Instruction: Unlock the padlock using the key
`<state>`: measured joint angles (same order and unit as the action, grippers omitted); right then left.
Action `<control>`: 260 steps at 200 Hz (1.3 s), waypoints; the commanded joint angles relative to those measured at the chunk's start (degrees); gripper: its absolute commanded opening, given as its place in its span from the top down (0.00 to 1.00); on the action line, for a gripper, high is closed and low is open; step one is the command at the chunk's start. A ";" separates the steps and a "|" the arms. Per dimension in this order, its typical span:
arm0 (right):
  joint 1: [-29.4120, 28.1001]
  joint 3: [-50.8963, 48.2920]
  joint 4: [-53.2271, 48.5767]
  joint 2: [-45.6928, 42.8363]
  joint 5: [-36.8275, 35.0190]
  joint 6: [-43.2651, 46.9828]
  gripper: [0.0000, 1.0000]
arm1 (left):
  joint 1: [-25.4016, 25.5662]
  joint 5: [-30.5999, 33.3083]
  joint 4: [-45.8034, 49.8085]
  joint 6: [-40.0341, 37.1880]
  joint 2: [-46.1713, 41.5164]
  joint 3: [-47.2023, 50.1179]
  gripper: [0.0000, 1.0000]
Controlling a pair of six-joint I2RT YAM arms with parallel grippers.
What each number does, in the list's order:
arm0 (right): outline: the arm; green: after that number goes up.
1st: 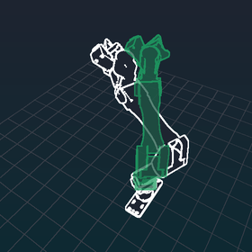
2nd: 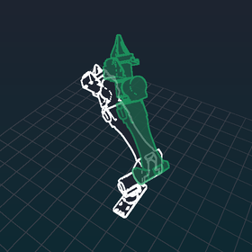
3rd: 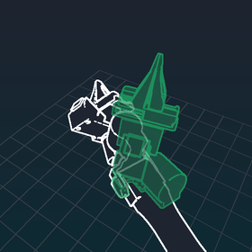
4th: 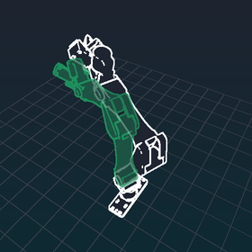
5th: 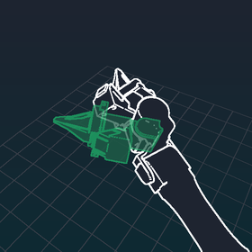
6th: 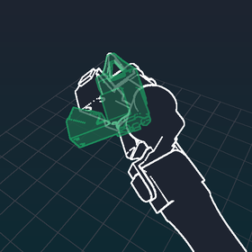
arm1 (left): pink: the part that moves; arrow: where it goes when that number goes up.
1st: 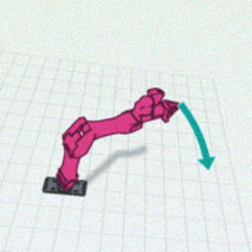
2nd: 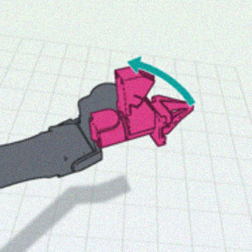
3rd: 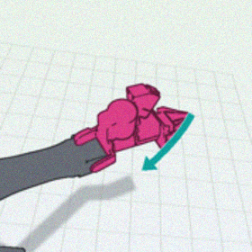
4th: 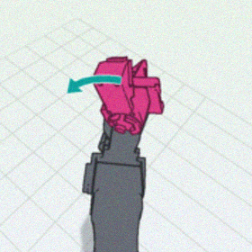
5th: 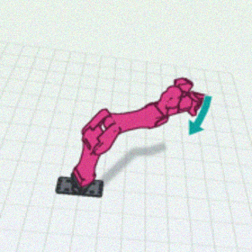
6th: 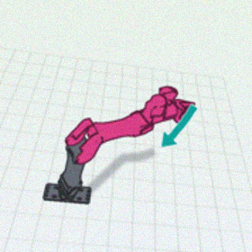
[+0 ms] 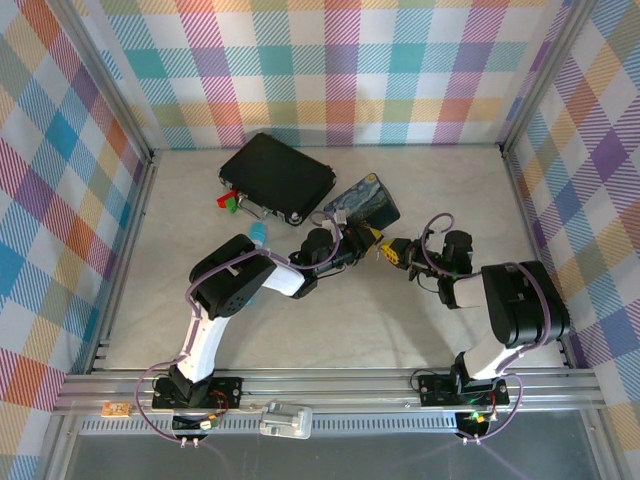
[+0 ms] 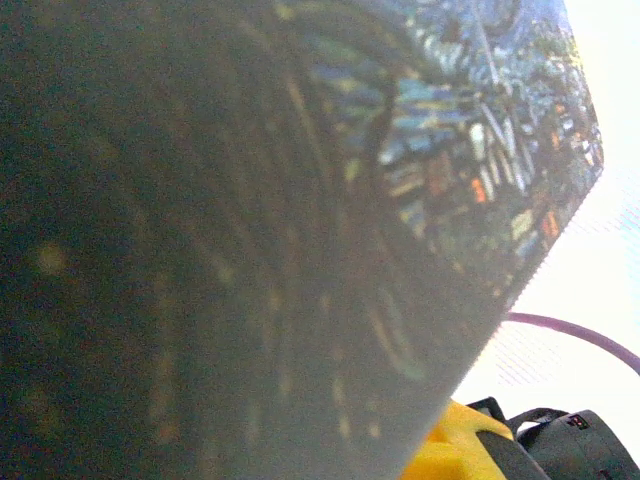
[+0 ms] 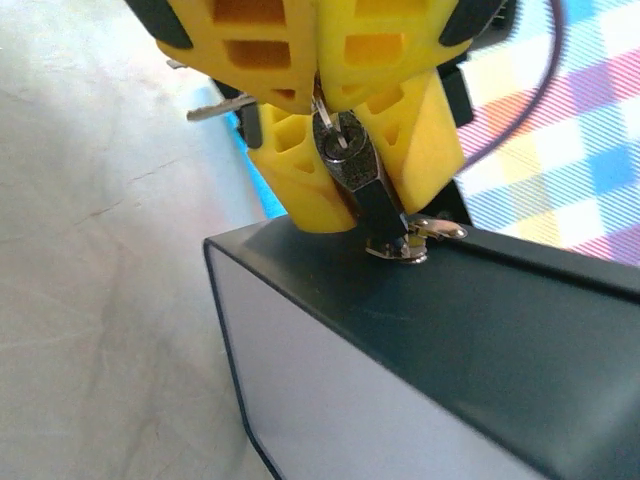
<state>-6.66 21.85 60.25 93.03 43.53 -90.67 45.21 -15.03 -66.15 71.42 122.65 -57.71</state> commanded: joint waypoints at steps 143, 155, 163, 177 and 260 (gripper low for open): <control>0.06 2.06 -5.62 -7.17 -4.08 -1.26 0.97 | 0.63 -5.75 -0.07 -6.27 1.00 -2.67 1.00; 0.06 4.03 -20.73 -13.62 -6.16 9.94 0.94 | 0.46 -5.17 2.64 -6.25 0.02 -2.92 1.00; -0.01 5.02 -30.49 -17.78 -8.49 16.56 0.93 | 0.41 -4.65 4.68 -5.60 -0.49 -3.25 1.00; 0.06 4.98 -39.11 -24.23 -12.74 22.78 0.88 | 0.42 -4.31 6.78 -4.51 -0.93 -3.93 1.00; 0.42 8.13 -65.99 -38.05 -24.81 46.45 0.55 | 0.42 -3.02 16.32 -5.89 -2.28 -6.40 1.00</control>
<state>-6.66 28.95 4.12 57.34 23.88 -54.41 45.65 -18.37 -52.40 67.18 121.75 -62.52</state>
